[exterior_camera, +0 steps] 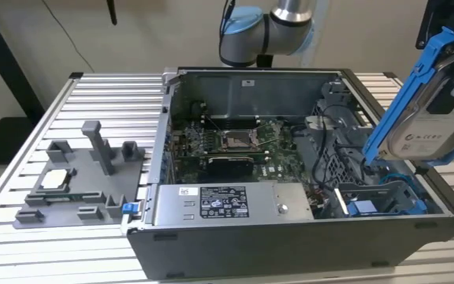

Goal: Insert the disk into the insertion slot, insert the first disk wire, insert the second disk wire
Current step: 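Insert the disk into the insertion slot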

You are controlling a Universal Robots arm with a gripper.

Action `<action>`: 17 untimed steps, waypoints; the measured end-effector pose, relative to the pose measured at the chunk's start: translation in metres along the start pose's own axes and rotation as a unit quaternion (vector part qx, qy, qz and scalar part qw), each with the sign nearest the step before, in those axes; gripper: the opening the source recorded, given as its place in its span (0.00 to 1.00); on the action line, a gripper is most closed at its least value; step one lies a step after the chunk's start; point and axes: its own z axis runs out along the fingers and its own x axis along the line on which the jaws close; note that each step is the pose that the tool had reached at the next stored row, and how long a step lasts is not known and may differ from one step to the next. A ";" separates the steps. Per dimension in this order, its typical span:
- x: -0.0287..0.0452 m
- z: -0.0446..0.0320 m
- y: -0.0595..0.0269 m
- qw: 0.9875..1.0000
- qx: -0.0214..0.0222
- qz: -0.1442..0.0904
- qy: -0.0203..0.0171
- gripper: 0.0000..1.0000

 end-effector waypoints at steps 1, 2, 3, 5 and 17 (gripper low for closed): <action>0.0023 0.0016 -0.0001 1.000 0.000 0.000 0.000 0.00; 0.0045 0.0035 -0.0002 1.000 0.000 0.000 0.000 0.00; 0.0061 0.0053 -0.0003 1.000 0.000 0.000 0.000 0.00; 0.0085 0.0088 -0.0005 1.000 0.000 0.000 0.000 0.00; 0.0126 0.0248 -0.0012 1.000 0.000 0.000 -0.002 0.00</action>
